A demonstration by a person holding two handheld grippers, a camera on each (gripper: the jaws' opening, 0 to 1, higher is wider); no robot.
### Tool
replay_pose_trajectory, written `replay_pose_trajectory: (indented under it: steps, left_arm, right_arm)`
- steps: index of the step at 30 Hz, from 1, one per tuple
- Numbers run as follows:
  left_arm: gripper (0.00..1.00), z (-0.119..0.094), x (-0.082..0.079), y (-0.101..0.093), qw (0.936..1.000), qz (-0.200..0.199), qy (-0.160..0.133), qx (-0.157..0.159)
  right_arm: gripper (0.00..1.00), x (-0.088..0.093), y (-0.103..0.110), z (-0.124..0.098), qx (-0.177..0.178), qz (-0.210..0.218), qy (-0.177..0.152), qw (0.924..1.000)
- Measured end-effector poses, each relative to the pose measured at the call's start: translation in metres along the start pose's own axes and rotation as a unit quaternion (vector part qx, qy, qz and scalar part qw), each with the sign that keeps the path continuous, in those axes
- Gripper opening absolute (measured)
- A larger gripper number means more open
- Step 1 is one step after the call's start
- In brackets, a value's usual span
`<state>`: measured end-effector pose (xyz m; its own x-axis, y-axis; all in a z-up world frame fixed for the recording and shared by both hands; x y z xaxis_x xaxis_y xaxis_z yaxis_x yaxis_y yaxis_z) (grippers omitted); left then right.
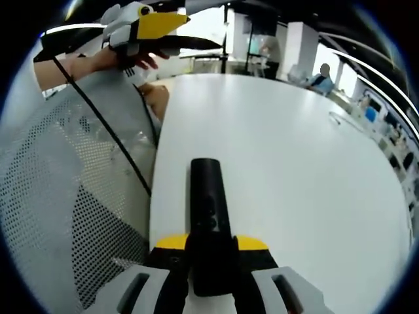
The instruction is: Press the specified remote control buttons in sequence, fully releasing each button before pressing the next.
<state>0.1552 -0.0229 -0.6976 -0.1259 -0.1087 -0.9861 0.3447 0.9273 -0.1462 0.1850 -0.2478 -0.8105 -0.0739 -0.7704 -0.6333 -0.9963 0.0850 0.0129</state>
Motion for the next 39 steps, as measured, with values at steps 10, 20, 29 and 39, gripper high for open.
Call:
replay_pose_trajectory:
  steps: [10, 20, 29, 39]
  left_arm:
    - [1.00, -0.001, -0.004, 0.001, 0.9999, 0.000, -0.011, -0.009]
    - [0.97, -0.001, 0.000, 0.000, 0.9999, -0.008, 0.012, -0.006]
    - [0.96, 0.000, 0.001, -0.002, 0.9999, 0.000, 0.017, -0.003]
    - [0.97, -0.001, 0.001, 0.002, 0.9999, -0.003, 0.013, -0.008]
  right_arm:
    - [0.22, 0.003, -0.004, -0.002, -0.008, -0.011, -0.009, 0.9999]
    - [0.22, 0.007, -0.009, -0.003, -0.023, -0.031, -0.037, 0.9986]
    - [0.23, 0.009, -0.025, -0.006, -0.004, -0.010, -0.032, 0.9994]
    - [0.23, 0.013, -0.047, -0.007, 0.012, 0.007, -0.025, 0.9996]
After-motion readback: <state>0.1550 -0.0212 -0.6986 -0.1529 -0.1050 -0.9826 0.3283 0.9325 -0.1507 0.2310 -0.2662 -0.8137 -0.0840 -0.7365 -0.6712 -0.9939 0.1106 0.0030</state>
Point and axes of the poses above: the point that each gripper's makers call its tool centre point, and the gripper's own axes: z roughly forward along the fingers, y roughly to its left, x roughly out of its underside, the point moved 7 cm from there along -z, roughly backward along the fingers, and after that the axes turned 2 degrees about -x, right-handed, at the moved point
